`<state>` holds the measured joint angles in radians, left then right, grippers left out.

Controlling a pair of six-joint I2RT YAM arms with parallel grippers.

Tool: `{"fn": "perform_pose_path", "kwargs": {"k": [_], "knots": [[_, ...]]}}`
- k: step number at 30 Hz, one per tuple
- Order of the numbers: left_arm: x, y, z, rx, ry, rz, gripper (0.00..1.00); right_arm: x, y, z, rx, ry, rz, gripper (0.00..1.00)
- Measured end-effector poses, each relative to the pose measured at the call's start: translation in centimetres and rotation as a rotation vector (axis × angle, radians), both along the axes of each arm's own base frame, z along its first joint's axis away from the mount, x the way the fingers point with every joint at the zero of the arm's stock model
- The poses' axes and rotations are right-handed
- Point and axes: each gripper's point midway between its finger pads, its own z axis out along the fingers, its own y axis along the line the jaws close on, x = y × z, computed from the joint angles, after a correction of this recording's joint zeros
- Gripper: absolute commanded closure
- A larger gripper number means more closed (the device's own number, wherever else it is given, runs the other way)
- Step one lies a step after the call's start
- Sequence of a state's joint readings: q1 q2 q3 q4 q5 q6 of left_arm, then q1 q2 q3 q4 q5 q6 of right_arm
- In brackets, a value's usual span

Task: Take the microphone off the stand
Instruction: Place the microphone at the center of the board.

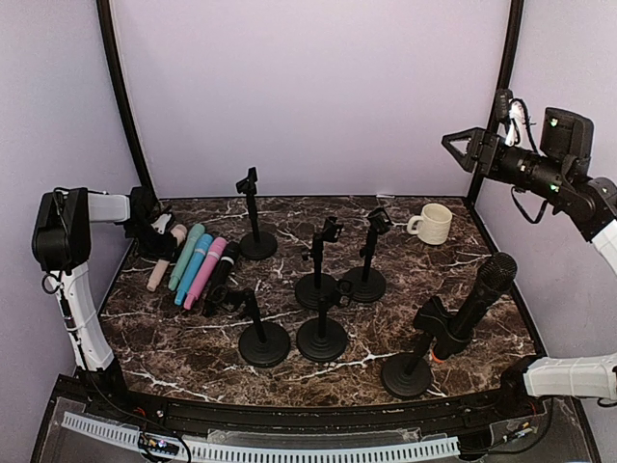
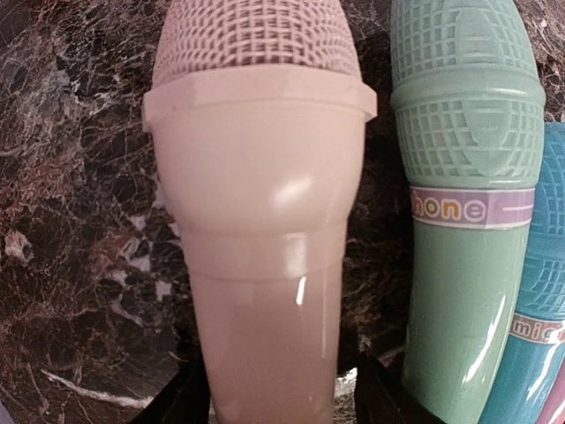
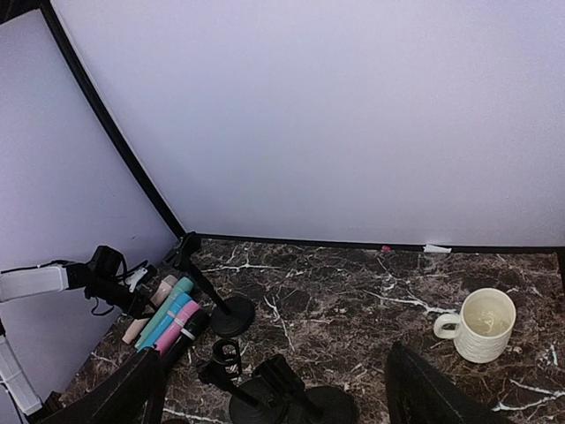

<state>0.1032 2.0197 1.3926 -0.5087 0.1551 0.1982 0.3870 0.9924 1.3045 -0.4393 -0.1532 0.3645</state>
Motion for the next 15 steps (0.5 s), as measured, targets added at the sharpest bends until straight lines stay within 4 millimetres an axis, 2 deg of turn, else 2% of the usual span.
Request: {"fn": "perform_pose_path", "kwargs": {"k": [9,12,15], "knots": [[0.0,0.1,0.3,0.004,-0.007,0.002,0.37,-0.4,-0.2,0.0,-0.001,0.004,0.0,0.14],[-0.3,0.3,1.1,0.019,-0.026,0.007,0.34,-0.4,-0.2,0.0,-0.002,0.005,0.0,0.14],[-0.6,0.5,3.0,0.038,-0.068,0.013,0.31,-0.4,-0.2,0.0,-0.002,0.006,0.0,0.14]]}}
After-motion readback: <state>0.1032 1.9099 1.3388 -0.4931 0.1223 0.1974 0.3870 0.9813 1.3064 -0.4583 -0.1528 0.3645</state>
